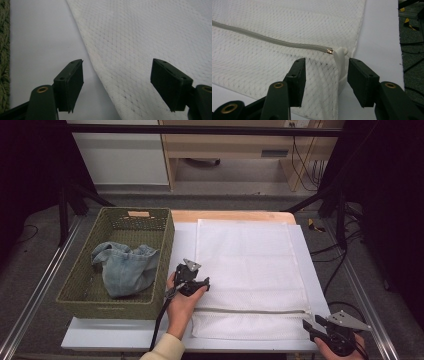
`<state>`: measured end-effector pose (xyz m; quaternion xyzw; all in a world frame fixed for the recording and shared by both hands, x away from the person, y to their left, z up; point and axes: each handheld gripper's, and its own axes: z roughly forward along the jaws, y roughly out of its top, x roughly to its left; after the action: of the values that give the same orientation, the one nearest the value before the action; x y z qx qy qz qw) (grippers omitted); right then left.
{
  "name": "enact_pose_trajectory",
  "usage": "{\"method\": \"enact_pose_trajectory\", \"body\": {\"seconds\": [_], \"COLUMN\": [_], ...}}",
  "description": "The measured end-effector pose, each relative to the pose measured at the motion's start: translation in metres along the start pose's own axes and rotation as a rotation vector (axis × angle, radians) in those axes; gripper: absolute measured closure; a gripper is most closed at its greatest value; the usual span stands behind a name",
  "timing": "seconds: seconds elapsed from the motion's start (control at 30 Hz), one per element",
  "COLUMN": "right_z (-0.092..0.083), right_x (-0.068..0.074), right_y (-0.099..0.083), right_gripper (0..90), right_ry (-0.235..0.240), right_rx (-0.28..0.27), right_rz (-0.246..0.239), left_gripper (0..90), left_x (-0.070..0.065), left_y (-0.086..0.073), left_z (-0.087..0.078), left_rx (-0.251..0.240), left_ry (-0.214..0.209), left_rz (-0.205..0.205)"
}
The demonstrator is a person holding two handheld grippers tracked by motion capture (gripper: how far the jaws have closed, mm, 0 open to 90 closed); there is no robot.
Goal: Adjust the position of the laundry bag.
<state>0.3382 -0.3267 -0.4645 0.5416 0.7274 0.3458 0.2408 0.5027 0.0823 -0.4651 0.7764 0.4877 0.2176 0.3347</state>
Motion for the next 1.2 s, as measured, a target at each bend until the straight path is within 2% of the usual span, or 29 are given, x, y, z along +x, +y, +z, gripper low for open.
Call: {"method": "enact_pose_trajectory", "body": {"seconds": [0.07,0.13,0.23,0.43,0.77,1.0,1.17,1.2], "right_z": [0.0,0.0,0.0,0.0,0.0,-0.001,-0.001,0.0], "right_x": [0.0,0.0,0.001,0.0,0.0,0.0,0.0,0.001], "right_y": [0.0,0.0,0.0,0.0,0.0,0.0,0.001,0.001], "right_gripper": [49.3,49.3,49.5,49.4,48.6,48.6,48.9,49.0], "right_ry": [0.006,0.004,0.008,0.007,0.006,0.006,0.004,0.005], "right_rx": [0.003,0.009,0.011,0.007,0.011,0.005,0.007,0.007], "right_rz": [0.009,0.002,0.004,0.011,0.005,0.008,0.006,0.005], "left_gripper": [35.9,37.2,37.2,37.7,39.0,53.4,72.6,75.7], "left_x": [0.001,0.003,0.006,0.005,0.007,0.005,0.003,0.004], "left_y": [0.001,0.001,0.001,0.0,-0.001,-0.002,-0.004,-0.007], "left_z": [0.001,0.002,0.005,0.007,0.01,0.011,0.01,0.01], "left_rx": [-0.011,-0.017,-0.005,0.023,0.042,0.056,0.046,0.028], "left_ry": [-0.003,-0.004,0.018,0.0,0.002,-0.001,0.011,0.018], "left_rz": [-0.002,-0.021,-0.028,-0.04,-0.062,-0.056,-0.039,-0.045]}}
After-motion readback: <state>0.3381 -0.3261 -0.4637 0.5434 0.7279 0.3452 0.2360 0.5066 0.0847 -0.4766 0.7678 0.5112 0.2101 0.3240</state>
